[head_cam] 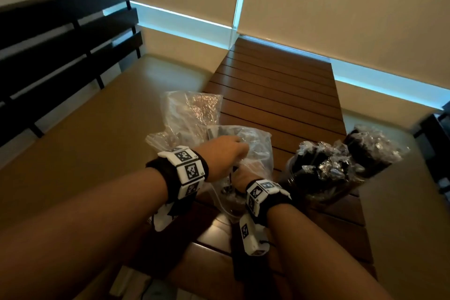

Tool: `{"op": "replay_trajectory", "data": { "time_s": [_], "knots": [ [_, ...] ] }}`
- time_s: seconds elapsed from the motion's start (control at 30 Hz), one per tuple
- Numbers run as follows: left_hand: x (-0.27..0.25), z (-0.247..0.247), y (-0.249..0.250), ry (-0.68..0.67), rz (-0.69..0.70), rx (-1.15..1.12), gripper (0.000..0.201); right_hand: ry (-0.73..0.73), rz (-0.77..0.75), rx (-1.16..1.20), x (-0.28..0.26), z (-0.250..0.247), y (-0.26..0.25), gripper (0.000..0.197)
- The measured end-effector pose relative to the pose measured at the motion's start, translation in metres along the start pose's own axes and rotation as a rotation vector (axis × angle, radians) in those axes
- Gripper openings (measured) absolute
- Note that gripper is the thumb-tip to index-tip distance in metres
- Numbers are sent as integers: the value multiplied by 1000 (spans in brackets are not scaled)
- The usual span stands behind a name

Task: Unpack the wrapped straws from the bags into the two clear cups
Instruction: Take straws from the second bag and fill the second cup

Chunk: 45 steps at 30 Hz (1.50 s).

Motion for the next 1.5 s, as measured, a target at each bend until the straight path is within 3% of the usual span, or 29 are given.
{"op": "replay_trajectory", "data": {
  "time_s": [0.13,0.3,0.43,0.6,0.77,0.83,0.93,1.0,1.1,1.17,1.23,1.33,1.5],
  "knots": [
    [6,3,-3,61,-32,-6,22,93,16,0,-13,-13,0,9],
    [9,4,-5,98,-111,-27,18,27,21,-108,-43,-27,6,32],
    [7,12,-7,113,-208,-92,33,-20,121,-180,-71,-40,18,27],
    [3,12,-3,97,-309,-161,43,17,70,-470,-125,-73,46,24],
    [-6,9,15,84,-373,-168,51,106,71,-528,-175,-118,84,25],
    [-12,6,25,98,-377,-209,58,171,69,-474,-190,-134,99,23],
    [-15,-4,43,98,-365,-252,78,256,16,-206,-197,-141,111,21],
    [-12,-21,66,149,-306,-392,70,293,-43,-36,-190,-130,108,17],
    [-7,-53,104,299,-153,-977,16,356,-167,185,-174,-99,95,16],
    [-5,-66,118,337,-162,-1391,10,439,-248,359,-168,-84,82,17],
    [-1,-73,115,455,-232,-1583,23,486,-302,446,-163,-73,69,16],
    [4,-81,112,627,-314,-1530,31,493,-283,484,-154,-68,59,21],
    [1,-105,123,734,-83,-1166,39,336,-124,505,-135,-72,72,47]
  ]
}}
Point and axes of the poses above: each hand's wrist, its own x-axis towards the middle knuckle, its own z-axis out of the palm, y = z × x, the point moved 4 cm from there along x, towards the middle knuckle, and after that the axes turned 8 degrees about z, right-handed, at the moved point
